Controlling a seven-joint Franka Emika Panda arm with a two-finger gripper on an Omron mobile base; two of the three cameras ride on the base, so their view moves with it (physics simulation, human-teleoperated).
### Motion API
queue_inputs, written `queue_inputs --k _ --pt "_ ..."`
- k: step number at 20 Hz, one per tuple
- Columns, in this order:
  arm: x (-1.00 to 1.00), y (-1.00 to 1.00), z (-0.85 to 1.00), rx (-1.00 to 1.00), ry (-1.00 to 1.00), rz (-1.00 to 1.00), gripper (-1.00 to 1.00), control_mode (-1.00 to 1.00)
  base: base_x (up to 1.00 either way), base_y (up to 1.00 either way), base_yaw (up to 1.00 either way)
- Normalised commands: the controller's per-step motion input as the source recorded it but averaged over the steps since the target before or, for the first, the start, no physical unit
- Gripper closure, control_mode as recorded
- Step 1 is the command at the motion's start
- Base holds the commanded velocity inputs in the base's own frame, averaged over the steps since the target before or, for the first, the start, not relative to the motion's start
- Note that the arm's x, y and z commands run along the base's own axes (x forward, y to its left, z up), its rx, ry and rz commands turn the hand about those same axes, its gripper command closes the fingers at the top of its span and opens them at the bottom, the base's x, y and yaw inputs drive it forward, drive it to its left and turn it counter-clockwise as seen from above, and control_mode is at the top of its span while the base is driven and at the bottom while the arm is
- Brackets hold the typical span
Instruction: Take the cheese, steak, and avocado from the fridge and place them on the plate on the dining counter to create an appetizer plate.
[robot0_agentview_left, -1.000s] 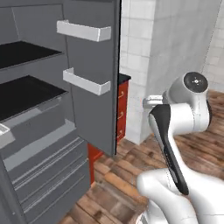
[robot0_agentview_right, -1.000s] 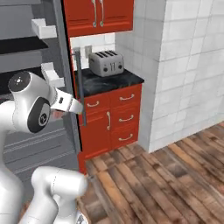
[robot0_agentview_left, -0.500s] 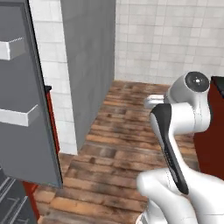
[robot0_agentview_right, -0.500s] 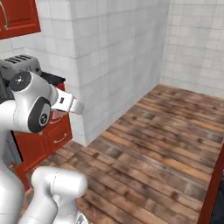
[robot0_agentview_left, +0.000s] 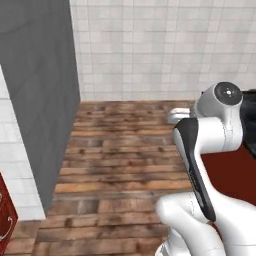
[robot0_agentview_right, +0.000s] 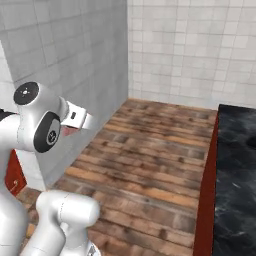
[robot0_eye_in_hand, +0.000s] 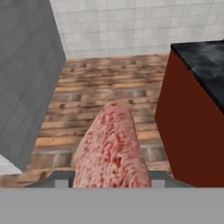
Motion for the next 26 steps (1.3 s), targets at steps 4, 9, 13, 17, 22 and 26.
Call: queue_inputs --k 4,9,13,17,22,26 --pt "0.0 0.0 0.0 0.0 0.0 0.0 1.0 1.0 1.0 0.13 -0.35" --pt "0.0 0.0 0.0 0.0 0.0 0.0 1.0 1.0 1.0 0.18 -0.37" --pt "0.0 0.0 0.0 0.0 0.0 0.0 1.0 1.0 1.0 0.26 -0.37" --pt "0.0 0.0 0.0 0.0 0.0 0.0 1.0 1.0 1.0 0.32 -0.41" --pt "0.0 0.0 0.0 0.0 0.0 0.0 1.0 1.0 0.85 0.38 -0.47" --pt "0.0 0.0 0.0 0.0 0.0 0.0 1.0 1.0 0.66 0.5 -0.49"
